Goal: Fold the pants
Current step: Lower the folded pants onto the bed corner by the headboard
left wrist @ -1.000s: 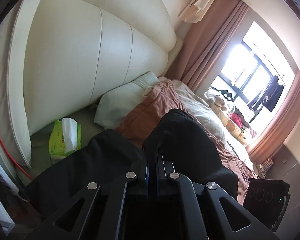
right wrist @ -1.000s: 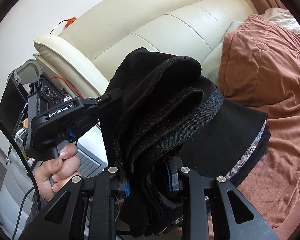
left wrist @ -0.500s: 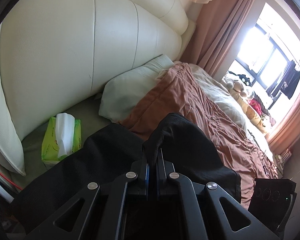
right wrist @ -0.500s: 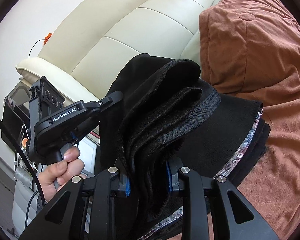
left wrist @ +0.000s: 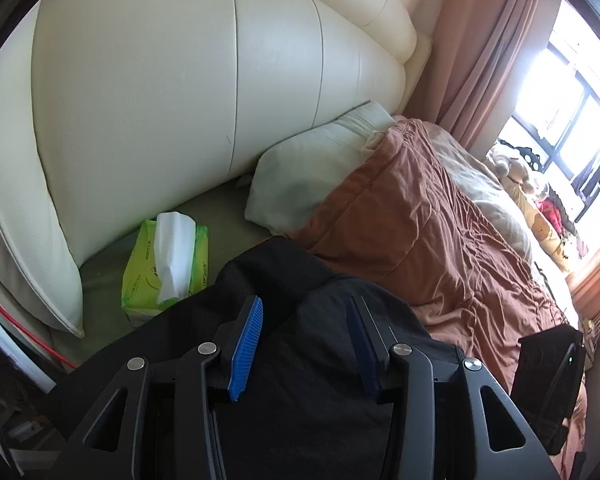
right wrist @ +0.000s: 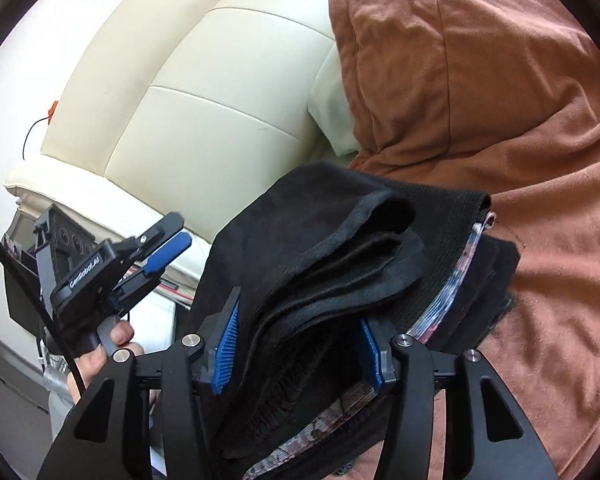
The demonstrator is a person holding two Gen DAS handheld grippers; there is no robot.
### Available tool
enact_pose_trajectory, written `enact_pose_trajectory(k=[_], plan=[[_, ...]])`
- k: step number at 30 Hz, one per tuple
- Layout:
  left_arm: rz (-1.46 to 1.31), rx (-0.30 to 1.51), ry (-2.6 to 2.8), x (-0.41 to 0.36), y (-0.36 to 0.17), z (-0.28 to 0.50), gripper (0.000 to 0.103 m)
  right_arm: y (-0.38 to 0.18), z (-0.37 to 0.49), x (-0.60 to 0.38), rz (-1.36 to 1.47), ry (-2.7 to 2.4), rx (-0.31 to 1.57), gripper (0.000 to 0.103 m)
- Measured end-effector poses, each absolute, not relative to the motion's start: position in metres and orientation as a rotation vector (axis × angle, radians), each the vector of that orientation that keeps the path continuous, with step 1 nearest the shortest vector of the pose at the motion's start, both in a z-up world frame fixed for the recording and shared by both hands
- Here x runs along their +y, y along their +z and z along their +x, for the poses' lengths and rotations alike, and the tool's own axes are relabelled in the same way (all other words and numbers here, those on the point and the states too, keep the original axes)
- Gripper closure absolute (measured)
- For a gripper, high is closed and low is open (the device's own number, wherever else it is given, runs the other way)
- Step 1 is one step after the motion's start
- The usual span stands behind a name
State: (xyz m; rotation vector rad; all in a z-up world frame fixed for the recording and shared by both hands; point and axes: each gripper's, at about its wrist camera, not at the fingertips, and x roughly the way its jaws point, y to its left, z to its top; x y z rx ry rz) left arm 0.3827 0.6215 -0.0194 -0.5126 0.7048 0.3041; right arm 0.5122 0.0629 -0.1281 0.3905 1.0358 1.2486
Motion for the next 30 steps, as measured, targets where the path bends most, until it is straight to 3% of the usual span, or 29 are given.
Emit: enact_pose_trajectory(k=[9,20,25,27,30], plan=[[-0.535,0.723,0.302,0.624,-0.029,0.358,0.057,-0.092,0.525,0.019,0.327,1.069,0.878,0.054],[-0.530,0.718,0.234,0.611,-0.036,0.347,0.058,-0.044,0.450,0.017,0.143,1.222,0.713,0.054],[-0.527,0.749,0.236,0.610,-0.051,0.351,0.060,-0.052,0.433,0.034,0.021,1.218,0.704,0.056],[-0.536,0.767,0.242,0.611,-0.059,0.354,0.062,-0.064,0.440,0.043,-0.005,1.198,0.749,0.062],[-0.537,0.793,0.247,0.611,-0.066,0.358,0.062,-0.085,0.455,0.039,0.002,1.149,0.814,0.062]])
